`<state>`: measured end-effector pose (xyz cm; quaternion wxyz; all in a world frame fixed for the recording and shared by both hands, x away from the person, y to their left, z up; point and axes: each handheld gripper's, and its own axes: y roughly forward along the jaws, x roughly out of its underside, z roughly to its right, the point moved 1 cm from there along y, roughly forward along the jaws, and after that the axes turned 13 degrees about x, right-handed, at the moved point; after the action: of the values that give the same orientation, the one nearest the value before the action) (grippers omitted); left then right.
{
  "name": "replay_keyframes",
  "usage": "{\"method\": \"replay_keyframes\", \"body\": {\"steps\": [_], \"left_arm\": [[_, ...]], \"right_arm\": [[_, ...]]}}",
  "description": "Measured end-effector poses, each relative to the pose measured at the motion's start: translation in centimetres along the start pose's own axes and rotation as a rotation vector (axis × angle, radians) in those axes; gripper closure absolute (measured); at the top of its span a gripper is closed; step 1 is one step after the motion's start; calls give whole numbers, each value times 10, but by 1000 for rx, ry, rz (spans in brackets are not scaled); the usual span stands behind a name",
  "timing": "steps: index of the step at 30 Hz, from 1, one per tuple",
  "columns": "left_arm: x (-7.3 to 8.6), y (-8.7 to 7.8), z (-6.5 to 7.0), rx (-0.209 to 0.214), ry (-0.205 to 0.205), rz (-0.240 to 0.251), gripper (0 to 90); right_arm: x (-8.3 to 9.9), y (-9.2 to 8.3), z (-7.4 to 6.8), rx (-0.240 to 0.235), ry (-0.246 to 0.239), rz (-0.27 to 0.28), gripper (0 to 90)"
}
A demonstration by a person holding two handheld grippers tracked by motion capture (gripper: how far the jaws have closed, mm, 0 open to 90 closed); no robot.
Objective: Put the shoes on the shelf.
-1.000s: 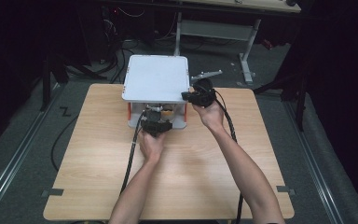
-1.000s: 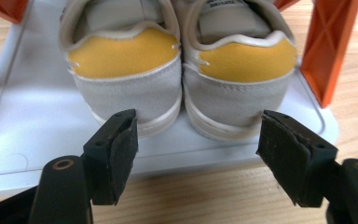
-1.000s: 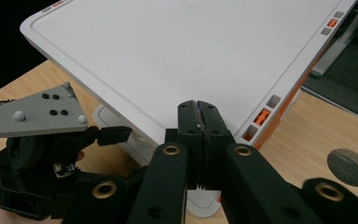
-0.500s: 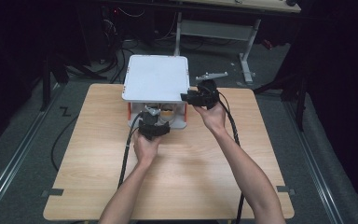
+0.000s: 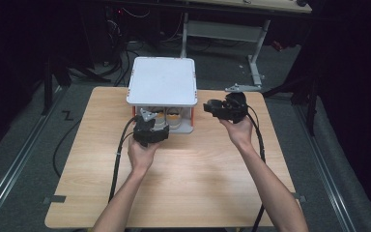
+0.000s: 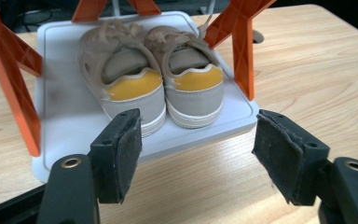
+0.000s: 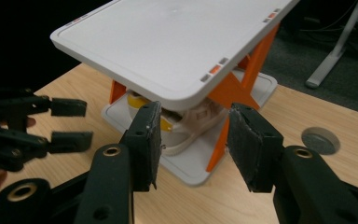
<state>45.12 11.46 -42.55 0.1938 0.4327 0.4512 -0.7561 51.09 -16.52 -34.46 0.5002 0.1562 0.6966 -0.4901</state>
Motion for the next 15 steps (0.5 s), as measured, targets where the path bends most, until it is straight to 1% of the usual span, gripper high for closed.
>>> {"method": "replay_keyframes", "body": {"steps": [3, 5, 8, 11, 13, 15], "left_arm": [[0, -9, 0, 12, 4, -1, 330], [1, -14, 1, 9, 13, -1, 331], [4, -19, 1, 11, 26, -3, 332], [7, -25, 0, 28, 17, -8, 332], [9, -28, -1, 56, 1, -7, 330], [12, -31, -1, 71, -3, 3, 330]], "right_arm": [[8, -13, 8, 4, 5, 10, 537], [12, -20, 13, 10, 8, 9, 527], [20, -33, 20, 20, 12, 22, 523], [29, -44, 26, 34, 9, 30, 517], [37, -51, 30, 39, 16, 33, 513], [45, -57, 34, 49, 22, 38, 512]]}}
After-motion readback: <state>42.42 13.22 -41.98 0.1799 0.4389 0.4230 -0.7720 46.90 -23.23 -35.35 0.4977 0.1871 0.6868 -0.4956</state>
